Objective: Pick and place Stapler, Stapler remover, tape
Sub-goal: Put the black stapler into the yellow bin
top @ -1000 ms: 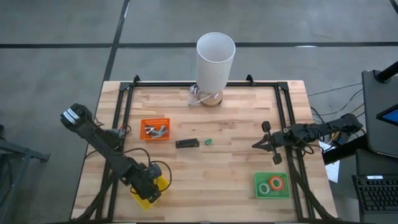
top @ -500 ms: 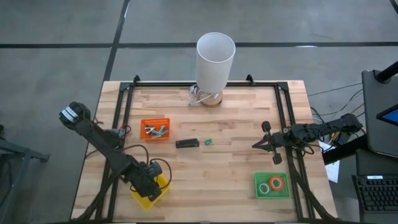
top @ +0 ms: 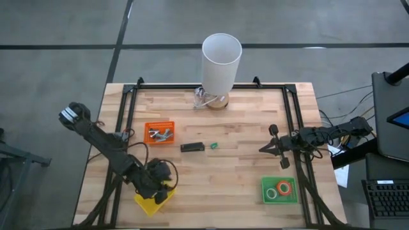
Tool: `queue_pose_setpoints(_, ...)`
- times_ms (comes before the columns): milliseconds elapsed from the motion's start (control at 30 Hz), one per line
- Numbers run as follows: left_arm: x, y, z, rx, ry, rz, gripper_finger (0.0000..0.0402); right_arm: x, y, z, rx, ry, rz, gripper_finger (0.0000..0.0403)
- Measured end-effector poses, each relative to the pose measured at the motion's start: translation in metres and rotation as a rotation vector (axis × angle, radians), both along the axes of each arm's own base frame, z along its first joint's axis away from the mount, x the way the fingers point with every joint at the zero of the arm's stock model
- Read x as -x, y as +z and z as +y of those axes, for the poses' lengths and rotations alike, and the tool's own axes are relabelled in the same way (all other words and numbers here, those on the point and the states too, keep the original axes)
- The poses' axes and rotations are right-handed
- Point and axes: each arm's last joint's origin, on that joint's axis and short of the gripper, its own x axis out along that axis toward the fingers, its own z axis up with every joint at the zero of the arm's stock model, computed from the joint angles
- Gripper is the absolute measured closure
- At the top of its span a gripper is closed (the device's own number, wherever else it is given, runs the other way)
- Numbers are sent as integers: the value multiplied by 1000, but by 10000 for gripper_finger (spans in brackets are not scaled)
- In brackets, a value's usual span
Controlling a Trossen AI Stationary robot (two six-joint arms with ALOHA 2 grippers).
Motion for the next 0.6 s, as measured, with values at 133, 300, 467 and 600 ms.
queue_pose_setpoints(133, -7, 10, 5, -252, -7, -156, 195, 0, 0, 0, 0, 0, 0, 394)
queue_pose_setpoints(300, -17, 10, 21, -537, 43, -208, 195, 0, 0, 0, -2, 0, 1, 394)
queue_pose_setpoints(467, -34, 5, 49, -640, 30, -132, 195, 0, 0, 0, -2, 0, 1, 394)
queue_pose_setpoints(600, -47, -3, 78, -609, 13, -40, 195, 0, 0, 0, -2, 0, 1, 394)
